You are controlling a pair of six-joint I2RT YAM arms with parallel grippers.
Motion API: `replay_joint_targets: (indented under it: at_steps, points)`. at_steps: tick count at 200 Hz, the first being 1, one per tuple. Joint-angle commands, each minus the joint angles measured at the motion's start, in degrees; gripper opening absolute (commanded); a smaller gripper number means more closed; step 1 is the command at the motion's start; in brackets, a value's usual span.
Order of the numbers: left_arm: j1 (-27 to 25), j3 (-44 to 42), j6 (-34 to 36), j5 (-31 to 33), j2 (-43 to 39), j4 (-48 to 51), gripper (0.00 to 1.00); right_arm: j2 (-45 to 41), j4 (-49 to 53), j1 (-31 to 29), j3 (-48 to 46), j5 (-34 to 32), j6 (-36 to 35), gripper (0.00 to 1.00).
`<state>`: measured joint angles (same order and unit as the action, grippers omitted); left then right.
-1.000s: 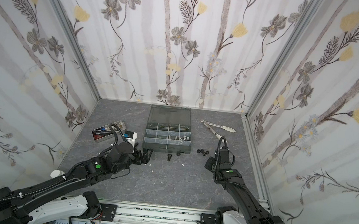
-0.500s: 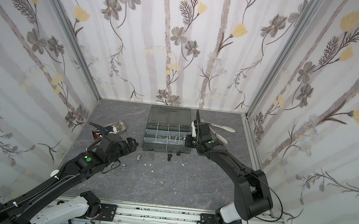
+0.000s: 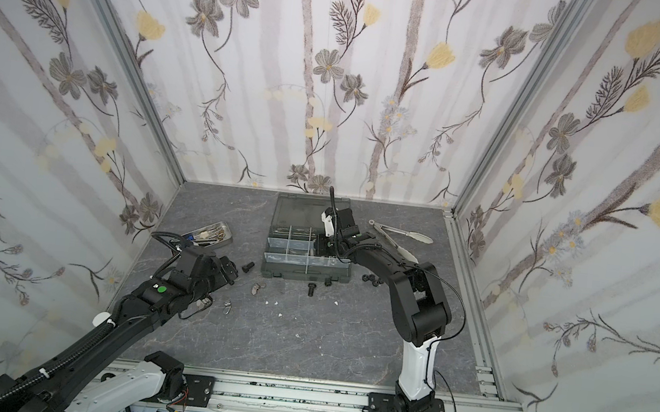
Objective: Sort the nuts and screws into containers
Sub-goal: 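Open the right gripper to drop the bolt into the bolt compartment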
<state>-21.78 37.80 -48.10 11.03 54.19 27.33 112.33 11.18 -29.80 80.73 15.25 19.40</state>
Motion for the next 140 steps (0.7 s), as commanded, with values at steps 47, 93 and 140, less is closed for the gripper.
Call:
replay_joint_targets:
  at_steps: [47,93,140]
  points:
    - [1.0,1.8,-1.5,3.4,7.0,5.0,1.00,5.5,-0.4,0.3,3.5,0.5,0.2,0.07]
    - [1.6,0.3,-2.1,2.7,5.6,4.5,1.00,5.4,-0.3,0.5,4.1,-0.1,0.4,0.42]
    - [1.2,-1.6,-0.8,1.9,7.2,3.8,0.83,2.5,-0.2,0.6,3.6,-0.2,0.3,0.51]
